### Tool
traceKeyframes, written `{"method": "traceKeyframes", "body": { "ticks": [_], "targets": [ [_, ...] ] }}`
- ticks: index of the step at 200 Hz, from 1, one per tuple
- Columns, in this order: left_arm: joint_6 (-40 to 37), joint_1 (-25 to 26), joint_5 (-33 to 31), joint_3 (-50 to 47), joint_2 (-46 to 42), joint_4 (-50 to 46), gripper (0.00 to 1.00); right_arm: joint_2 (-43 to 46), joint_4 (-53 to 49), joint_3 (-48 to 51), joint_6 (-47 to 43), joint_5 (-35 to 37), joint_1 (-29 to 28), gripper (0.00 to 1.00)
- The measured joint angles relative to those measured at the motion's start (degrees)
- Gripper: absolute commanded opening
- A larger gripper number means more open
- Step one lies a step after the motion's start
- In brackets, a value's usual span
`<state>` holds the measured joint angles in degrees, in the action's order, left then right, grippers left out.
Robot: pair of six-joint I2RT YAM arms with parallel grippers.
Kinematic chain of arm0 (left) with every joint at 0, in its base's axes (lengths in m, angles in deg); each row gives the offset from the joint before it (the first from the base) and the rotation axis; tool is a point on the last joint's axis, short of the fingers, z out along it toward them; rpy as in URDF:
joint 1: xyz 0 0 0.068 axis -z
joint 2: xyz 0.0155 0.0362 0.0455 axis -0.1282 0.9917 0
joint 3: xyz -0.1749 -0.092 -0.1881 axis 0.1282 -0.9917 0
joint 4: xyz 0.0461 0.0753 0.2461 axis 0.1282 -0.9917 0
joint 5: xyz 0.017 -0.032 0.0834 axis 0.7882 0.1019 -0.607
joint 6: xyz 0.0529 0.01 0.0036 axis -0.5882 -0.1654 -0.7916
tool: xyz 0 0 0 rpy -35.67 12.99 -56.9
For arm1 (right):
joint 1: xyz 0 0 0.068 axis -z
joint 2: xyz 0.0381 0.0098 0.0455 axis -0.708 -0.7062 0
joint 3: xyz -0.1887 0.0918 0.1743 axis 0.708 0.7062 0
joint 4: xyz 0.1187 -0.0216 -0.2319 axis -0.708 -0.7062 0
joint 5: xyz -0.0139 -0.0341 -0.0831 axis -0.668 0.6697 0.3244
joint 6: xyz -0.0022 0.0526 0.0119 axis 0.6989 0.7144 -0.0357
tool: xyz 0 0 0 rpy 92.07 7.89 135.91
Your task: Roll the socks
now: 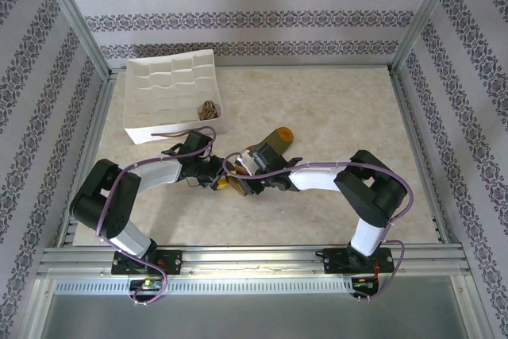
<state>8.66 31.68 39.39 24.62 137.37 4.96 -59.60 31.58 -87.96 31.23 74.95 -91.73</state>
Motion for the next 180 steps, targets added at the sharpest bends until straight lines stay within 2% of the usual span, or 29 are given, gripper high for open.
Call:
{"method": "traceKeyframes", "body": {
  "ticks": [44,54,69,100,126,159,180],
  "targets": [
    [-1.53,0.04,0.17,2.93,4.7,-1.2,0.27,-0.37,-0.09,-0.35,0.02,-0.79,0.35,0.3],
    [-1.95,0.09,-0.07,3.56,5.01,-1.88,0.19,-0.46,-0.02,-0.37,0.02,-1.16,0.46,0.3],
    [-3.13,0.11,-0.48,4.26,5.44,-2.8,0.0,-0.72,-0.22,-0.72,-0.04,-1.6,0.83,0.31],
    [-3.54,0.09,-2.21,3.63,3.89,-4.44,0.0,-2.01,-1.57,-2.8,-2.4,-2.89,1.09,0.35],
    [0.39,0.13,-3.3,-2.91,-2.16,-4.28,0.0,-2.93,-2.93,-4.57,-8.33,-5.81,0.85,0.4],
    [12.52,3.17,-6.58,-12.41,-13.03,-4.09,0.0,-2.58,-3.91,-4.94,-18.53,-7.41,-1.88,0.47],
    [20.98,6.21,-8.92,-15.54,-17.44,-4.24,0.0,2.29,-1.68,-0.52,-23.21,-5.53,-4.17,0.52]
  ]
}}
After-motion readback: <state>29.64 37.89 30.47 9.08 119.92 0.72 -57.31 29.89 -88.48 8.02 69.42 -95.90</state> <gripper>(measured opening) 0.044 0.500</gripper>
